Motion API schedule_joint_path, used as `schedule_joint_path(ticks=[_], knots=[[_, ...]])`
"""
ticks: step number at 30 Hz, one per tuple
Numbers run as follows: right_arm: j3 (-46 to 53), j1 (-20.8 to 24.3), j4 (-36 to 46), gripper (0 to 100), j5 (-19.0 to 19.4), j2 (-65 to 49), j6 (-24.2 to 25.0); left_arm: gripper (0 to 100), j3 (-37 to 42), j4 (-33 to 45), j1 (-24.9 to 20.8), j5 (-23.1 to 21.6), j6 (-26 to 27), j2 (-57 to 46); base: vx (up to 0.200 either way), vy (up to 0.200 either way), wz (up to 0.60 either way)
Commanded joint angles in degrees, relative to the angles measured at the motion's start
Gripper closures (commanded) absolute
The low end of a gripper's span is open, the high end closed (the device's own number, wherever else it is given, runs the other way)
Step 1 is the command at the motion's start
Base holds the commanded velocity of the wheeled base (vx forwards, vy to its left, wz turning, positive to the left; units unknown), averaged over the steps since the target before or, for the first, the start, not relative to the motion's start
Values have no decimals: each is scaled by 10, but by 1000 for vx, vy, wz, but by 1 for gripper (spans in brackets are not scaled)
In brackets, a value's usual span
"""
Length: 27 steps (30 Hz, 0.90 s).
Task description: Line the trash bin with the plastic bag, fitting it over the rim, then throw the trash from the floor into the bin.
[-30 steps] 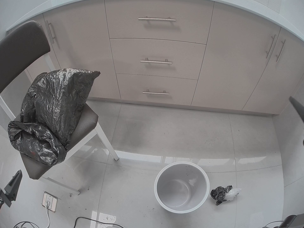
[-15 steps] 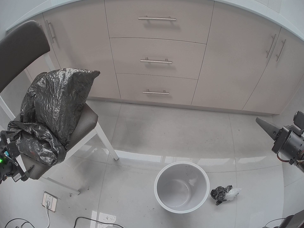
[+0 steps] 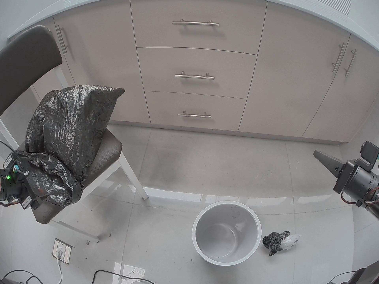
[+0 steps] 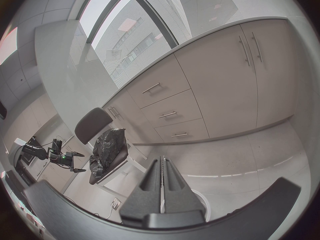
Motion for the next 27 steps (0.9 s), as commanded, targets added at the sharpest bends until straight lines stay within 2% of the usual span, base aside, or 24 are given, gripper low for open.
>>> schedule_joint_path(ticks=[1, 5, 10, 16, 27], knots=[[1, 0, -1, 100, 0, 7, 0, 0, -7, -2, 2, -12, -15, 57, 0, 0, 0], [1, 0, -1, 100, 0, 13, 6, 0, -11, -30, 3, -12, -18, 95, 0, 0, 0], [-1, -1, -1, 100, 1, 19, 20, 0, -11, -109, 3, -12, -18, 154, 0, 0, 0], [-2, -1, -1, 100, 0, 19, 20, 0, -14, -168, -3, -11, -19, 196, 0, 0, 0], [-2, -1, -1, 100, 0, 19, 21, 0, -20, -173, -6, -11, -33, 206, 0, 0, 0]])
